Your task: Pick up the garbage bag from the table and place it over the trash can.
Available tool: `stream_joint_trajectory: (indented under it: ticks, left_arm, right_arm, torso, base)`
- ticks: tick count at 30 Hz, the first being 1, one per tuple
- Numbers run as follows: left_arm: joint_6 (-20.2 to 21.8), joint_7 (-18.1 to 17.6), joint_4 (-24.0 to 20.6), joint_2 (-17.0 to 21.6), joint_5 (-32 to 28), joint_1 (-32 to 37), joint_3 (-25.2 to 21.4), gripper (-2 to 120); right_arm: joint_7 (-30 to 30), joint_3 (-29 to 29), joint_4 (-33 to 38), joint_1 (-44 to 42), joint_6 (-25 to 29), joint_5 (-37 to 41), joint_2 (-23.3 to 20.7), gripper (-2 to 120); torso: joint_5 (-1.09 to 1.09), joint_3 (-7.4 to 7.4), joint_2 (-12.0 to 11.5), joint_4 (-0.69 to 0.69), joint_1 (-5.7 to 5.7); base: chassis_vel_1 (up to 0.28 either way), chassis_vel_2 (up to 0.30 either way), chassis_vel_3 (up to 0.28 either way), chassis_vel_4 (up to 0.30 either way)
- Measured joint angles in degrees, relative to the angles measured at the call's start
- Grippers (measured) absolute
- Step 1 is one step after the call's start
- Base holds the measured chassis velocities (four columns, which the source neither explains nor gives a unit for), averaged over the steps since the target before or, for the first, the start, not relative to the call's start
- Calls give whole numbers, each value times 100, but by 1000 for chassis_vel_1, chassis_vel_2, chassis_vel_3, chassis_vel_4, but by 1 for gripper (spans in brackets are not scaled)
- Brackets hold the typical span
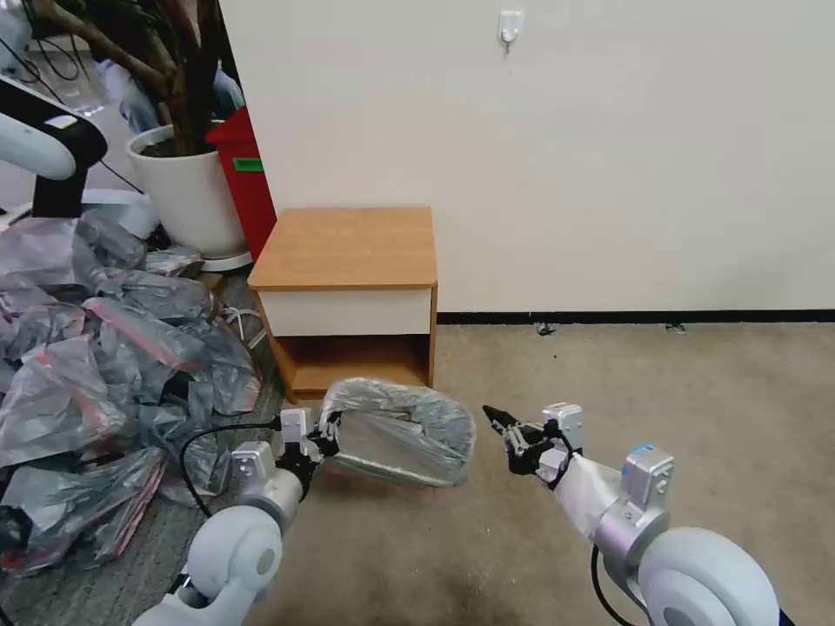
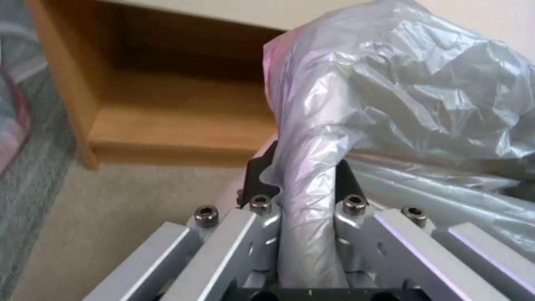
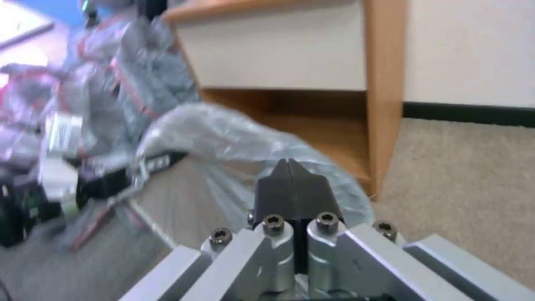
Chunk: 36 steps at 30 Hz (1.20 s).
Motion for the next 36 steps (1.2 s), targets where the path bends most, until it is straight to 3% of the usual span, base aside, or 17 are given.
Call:
stream_joint_trajectory:
  ticks: [7,15,36]
  left_arm:
    - [-350,485,-28,-20,965,149,132,7]
    - [-465,658,-95,-162,1430,331,239,7]
    - [-520,707,-165,-233,1597,477,320,7]
  right_arm:
    - [-186,-575,-302,485,-432,-277,-182,0]
    - [-305,-1173,-621,927,-946,-576,-152,0]
    - [-105,-1616,-1351,1431,-1213,-715,144,0]
  torso:
    - [0,0,0,1,0]
    - [0,0,0,0,0]
    - [0,0,0,0,0]
  base:
    - [0,0,0,0]
    - [0,0,0,0]
    - [0,0,0,0]
